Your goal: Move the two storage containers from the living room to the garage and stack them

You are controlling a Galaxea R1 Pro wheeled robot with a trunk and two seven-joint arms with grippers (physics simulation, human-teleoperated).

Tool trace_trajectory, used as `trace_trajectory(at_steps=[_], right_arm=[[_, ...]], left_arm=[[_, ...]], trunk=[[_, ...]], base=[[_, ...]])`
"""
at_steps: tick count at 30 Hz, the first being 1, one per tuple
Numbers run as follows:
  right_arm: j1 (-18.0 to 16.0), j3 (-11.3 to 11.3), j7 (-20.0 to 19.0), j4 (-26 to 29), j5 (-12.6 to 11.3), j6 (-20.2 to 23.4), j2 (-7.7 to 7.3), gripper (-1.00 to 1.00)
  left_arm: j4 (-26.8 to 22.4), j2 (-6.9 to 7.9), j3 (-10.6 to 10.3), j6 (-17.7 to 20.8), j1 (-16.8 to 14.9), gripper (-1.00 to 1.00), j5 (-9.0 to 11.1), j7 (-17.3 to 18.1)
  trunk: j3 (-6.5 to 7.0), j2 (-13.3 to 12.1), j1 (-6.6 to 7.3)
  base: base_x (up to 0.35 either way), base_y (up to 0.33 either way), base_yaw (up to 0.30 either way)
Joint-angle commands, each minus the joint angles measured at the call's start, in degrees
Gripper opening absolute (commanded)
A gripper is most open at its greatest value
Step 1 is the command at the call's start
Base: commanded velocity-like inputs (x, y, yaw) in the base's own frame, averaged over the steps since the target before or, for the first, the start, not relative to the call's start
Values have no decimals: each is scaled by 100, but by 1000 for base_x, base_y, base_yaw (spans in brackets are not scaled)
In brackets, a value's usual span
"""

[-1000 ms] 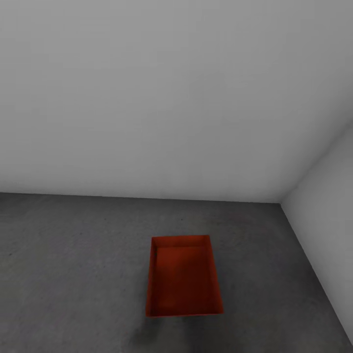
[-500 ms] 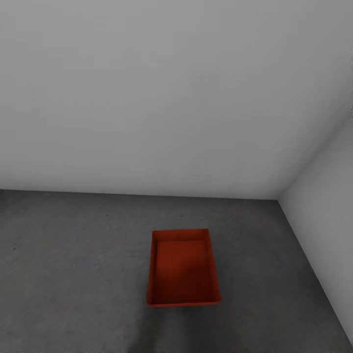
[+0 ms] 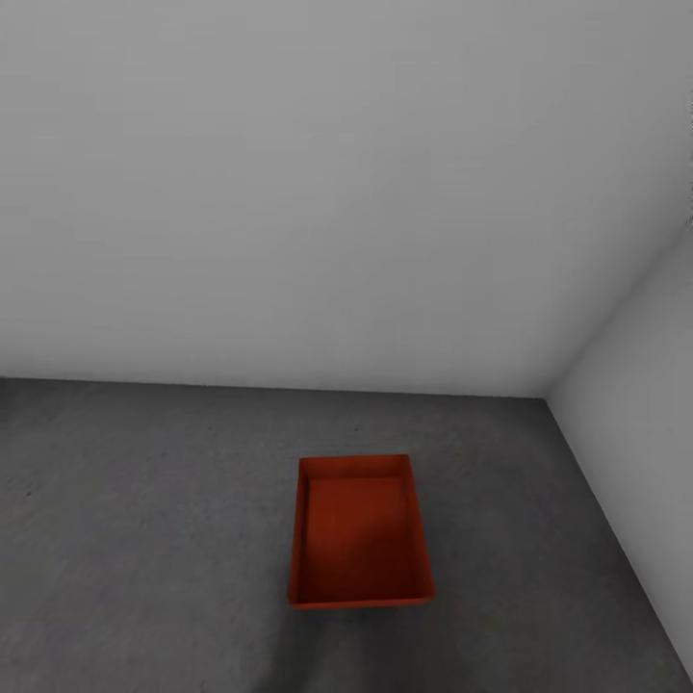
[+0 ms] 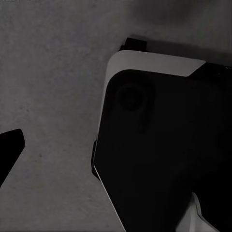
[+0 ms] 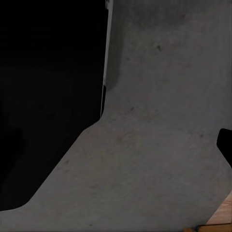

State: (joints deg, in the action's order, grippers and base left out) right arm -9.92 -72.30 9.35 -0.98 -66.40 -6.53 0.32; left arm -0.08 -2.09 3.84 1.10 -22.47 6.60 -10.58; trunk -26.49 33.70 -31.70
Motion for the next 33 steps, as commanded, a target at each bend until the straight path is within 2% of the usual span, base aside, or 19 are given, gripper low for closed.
trace_trajectory(at_steps=[1, 12, 24, 33], right_arm=[[-2, -47, 6, -8, -48, -15, 3, 100], [-2, -47, 6, -8, -48, -15, 8, 100], [-2, -47, 6, -8, -48, -15, 5, 100], [-2, -47, 6, -8, -48, -15, 8, 100]], left_arm=[[-1, -2, 36, 12, -3, 100, 25, -12], [-1, 3, 37, 14, -3, 100, 33, -23], [-1, 6, 37, 20, -3, 100, 35, -24], [-1, 5, 37, 20, -3, 100, 34, -15]], trunk=[[4, 5, -2], [103, 5, -2], [211, 5, -2], [259, 5, -2]], base=[[0, 0, 0], [-8, 0, 0], [-279, 0, 0], [-51, 0, 0]])
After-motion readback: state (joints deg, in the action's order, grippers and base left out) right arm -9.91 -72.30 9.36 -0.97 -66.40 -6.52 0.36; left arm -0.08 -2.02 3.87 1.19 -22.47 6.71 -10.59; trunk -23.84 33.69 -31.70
